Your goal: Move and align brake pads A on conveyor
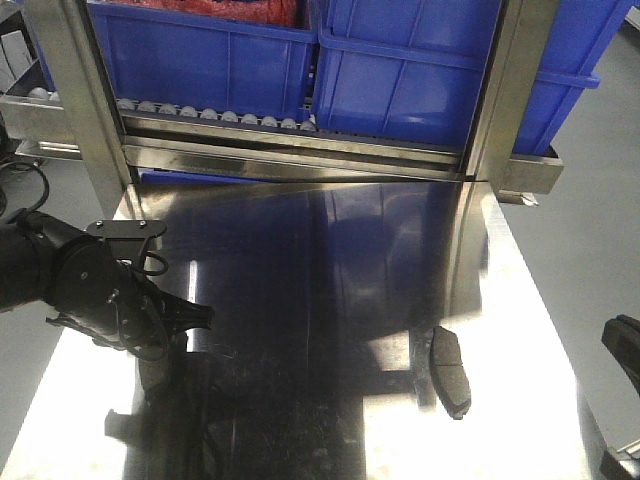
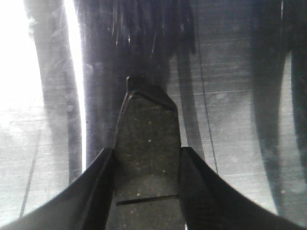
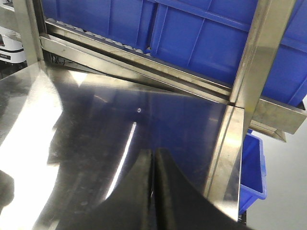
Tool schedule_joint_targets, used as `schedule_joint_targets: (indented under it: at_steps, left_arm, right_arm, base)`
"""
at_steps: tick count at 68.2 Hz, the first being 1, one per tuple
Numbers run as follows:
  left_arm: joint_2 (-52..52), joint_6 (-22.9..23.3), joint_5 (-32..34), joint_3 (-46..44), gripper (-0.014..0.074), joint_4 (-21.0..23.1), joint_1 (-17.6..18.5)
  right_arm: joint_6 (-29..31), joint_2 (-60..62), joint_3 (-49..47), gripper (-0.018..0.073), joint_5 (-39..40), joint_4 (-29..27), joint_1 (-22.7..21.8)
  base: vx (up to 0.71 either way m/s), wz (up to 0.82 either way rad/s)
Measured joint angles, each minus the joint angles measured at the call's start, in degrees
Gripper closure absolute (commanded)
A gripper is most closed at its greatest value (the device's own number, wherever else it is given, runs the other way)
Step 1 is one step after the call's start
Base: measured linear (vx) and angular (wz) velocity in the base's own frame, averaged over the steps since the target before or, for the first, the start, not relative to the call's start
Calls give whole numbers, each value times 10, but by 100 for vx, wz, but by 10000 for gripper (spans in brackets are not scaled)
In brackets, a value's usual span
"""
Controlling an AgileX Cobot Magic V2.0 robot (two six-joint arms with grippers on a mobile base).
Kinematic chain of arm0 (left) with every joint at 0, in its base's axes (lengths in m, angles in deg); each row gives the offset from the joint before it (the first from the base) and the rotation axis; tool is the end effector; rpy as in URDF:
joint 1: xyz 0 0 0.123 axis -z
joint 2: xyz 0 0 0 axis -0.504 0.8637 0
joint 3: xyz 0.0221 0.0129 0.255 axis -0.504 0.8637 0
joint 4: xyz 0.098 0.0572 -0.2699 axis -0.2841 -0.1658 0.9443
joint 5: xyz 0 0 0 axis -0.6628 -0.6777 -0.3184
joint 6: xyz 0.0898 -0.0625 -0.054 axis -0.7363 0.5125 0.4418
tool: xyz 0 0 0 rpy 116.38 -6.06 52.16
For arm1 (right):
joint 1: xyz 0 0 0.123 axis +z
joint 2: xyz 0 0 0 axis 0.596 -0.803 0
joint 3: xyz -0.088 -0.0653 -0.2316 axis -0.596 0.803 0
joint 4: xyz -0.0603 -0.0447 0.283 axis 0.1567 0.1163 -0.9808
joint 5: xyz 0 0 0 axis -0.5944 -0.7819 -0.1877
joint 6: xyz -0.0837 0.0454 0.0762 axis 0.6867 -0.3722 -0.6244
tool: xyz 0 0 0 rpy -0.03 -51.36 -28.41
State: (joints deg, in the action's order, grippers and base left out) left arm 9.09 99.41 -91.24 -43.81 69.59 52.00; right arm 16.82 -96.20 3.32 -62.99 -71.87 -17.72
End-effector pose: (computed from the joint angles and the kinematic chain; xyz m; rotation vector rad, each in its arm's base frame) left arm 0.3316 -0.1247 0.0991 0.0627 2.7915 -0.0952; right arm 0.1816 0.0608 0.2550 -0.3687 1.7773 0.1614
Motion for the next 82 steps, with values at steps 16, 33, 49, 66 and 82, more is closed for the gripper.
schedule_joint_targets:
  at_steps: [16,33,49,66,82]
  left_arm:
    - [-32,-1,-1,0,604,-1,0]
    - [-105,-1,-2,0,604,-23,0]
    - [-210,-6,18,54,604,-32,0]
    - [-402,-19,60,191,604,-58,0]
    - [-595,-20,66,290,604,-71,0]
  right_arm:
    - [0,0,0,566,0,0,0]
    - [0,0,0,566,0,0,0]
    - [0,0,0,566,0,0,0]
    - [0,0,0,566,0,0,0]
    - [0,0,0,566,0,0,0]
  base:
    - [0,0]
    - [0,0]
    - [0,0]
    - [0,0]
    - [0,0]
